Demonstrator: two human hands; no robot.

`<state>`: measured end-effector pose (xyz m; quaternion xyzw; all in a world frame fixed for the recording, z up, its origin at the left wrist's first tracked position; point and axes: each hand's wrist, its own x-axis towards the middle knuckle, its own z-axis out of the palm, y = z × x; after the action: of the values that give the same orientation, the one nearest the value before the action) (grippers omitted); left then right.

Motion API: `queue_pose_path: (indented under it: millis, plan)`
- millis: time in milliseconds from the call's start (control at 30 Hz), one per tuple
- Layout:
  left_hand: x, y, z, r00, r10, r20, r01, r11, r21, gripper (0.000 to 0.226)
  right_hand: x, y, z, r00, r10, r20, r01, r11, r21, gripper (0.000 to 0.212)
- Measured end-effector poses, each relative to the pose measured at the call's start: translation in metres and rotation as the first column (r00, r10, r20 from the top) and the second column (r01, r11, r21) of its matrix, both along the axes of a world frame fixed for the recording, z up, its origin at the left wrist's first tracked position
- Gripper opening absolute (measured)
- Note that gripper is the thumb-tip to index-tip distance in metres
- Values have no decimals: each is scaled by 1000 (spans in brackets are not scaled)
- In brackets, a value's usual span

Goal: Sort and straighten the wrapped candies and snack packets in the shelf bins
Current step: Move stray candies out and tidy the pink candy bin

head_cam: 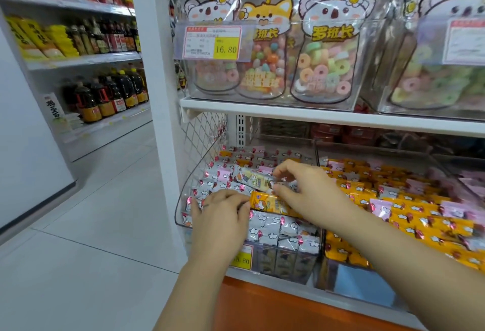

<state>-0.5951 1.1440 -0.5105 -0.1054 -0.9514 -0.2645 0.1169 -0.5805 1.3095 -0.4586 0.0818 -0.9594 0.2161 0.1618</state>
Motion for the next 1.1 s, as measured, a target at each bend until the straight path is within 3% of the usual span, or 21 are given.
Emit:
queue_pose_path:
  millis: [133, 233, 367, 433, 533, 700, 767, 900, 1000, 1100]
  plan:
    - [-2, -2, -1, 1000, 4, -25, -2, 998, 67, 28, -27, -14, -10, 992, -69, 108, 59, 994, 98, 40]
    - [-7, -6, -2, 999, 29, -44, -19, 979, 202, 31, -38, -17, -14, 975, -107, 193, 88, 990, 106, 43]
    - [-5, -11, 1, 996, 75, -58, -41, 895, 444, 36, -38, -18, -9, 993, -101, 68, 97, 993, 63, 35]
    - [-4, -11, 6, 996, 89, -32, -55, 823, 565, 40, -35, -21, -2, 998, -56, -27, 54, 996, -67, 36]
    - [-1, -11, 16, 998, 56, -3, -36, 679, 734, 50, -31, -34, 6, 996, 84, -44, -92, 965, -246, 44]
    - [0, -14, 23, 990, 124, -68, 2, 471, 882, 48, -27, -54, 5, 968, 249, -13, -244, 938, -245, 40]
    - [0, -16, 21, 984, 157, -87, -2, 491, 871, 47, -28, -55, 0, 971, 237, 25, -229, 957, -179, 42]
    - [3, -18, 17, 976, 173, -131, -12, 643, 766, 62, -29, -39, -11, 983, 116, 146, -123, 992, 40, 35]
    - [0, -15, 14, 976, 163, -147, -26, 749, 662, 58, -25, -30, -20, 957, 139, 255, -177, 975, 135, 27]
    - [-6, -11, 10, 977, 141, -159, -19, 805, 593, 53, -25, -28, -25, 957, 144, 250, -198, 958, 207, 32]
